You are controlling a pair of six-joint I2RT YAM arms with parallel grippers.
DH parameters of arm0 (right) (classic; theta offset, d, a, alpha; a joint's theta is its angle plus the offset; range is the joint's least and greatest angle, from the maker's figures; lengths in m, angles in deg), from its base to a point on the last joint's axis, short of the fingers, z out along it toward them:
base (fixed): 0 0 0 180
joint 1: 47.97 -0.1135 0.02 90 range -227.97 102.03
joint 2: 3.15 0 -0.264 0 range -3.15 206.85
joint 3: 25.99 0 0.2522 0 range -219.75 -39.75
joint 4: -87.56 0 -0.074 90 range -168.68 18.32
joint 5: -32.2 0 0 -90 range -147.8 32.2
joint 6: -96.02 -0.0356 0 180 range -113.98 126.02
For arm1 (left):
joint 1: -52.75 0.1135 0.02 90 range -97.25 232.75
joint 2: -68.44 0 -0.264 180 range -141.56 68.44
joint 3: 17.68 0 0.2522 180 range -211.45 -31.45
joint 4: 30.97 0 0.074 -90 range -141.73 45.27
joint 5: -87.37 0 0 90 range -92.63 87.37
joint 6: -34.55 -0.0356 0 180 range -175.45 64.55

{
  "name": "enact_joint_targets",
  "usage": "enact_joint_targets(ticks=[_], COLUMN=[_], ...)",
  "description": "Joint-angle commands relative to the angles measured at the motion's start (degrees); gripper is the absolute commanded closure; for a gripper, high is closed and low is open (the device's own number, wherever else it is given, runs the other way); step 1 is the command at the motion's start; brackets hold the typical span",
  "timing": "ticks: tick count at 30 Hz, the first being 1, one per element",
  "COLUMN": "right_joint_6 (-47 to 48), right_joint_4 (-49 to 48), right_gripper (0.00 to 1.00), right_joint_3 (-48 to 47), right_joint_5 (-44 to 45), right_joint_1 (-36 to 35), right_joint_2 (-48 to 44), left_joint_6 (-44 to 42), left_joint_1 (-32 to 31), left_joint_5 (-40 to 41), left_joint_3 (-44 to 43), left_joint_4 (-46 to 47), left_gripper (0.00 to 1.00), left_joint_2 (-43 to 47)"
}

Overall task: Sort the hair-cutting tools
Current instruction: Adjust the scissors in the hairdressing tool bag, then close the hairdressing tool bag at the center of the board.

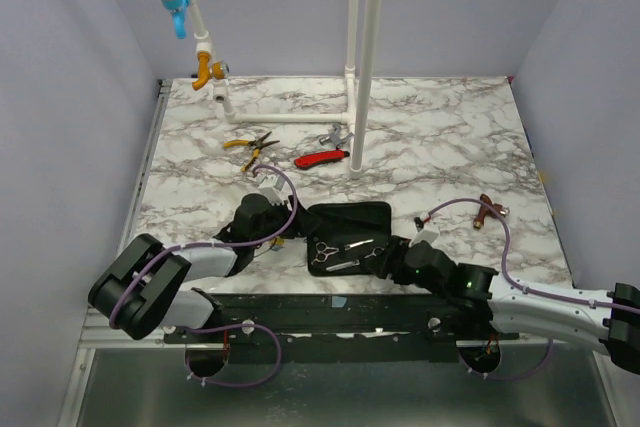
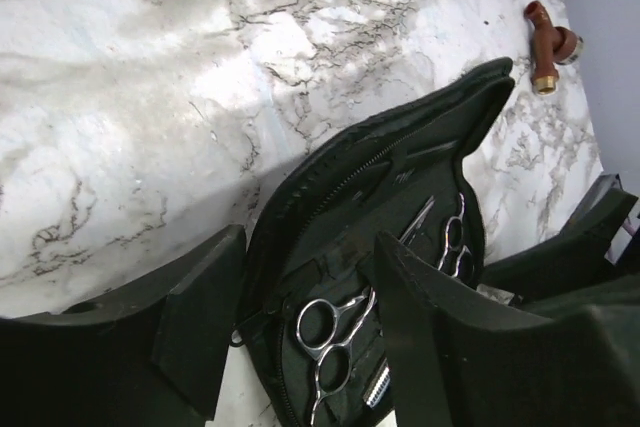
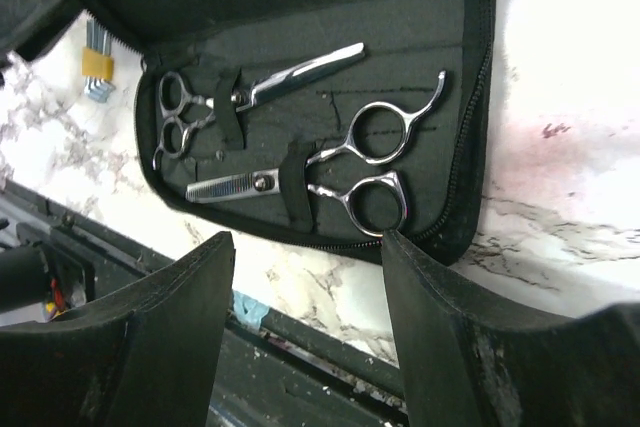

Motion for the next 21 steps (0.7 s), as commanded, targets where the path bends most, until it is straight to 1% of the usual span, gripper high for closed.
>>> enact_joint_targets(ticks=[1, 4, 9, 11, 15, 18, 21], right_joint_6=[-0.76, -1.17, 1.06, 2.3, 5.4, 5.92, 6.7], right_joint_4=[2.15, 5.67, 7.89, 8.27, 5.2, 2.14, 0.06], right_gripper=[0.37, 0.37, 0.37, 0.35, 0.33, 0.32, 0.31], right_joint_3=[-2.8, -5.27, -8.1, -8.9, -8.15, -6.1, -4.51], right_joint_5=[8.82, 14.15, 19.88, 21.05, 21.49, 20.73, 17.43], right_joint_1=[0.03, 0.13, 1.48, 2.49, 4.33, 4.31, 4.35], right_joint_2=[0.6, 1.44, 3.67, 4.82, 5.54, 2.23, -2.56], left_joint_6=[2.1, 2.21, 1.15, 0.74, -0.22, -1.48, -3.23], left_joint_1=[0.0, 0.04, -0.03, -0.19, -0.47, -1.19, -2.77], left_joint_5=[-3.6, -3.16, -1.71, -1.42, -1.19, -1.77, -0.83], left_joint_3=[5.13, 7.83, 9.64, 10.0, 9.81, 9.25, 8.16], left_joint_4=[12.03, 14.63, 13.04, 12.72, 11.84, 11.76, 8.84], left_gripper=[0.51, 0.57, 0.63, 0.67, 0.75, 0.81, 0.81], left_joint_2=[2.04, 4.75, 8.53, 9.23, 9.87, 10.27, 11.73])
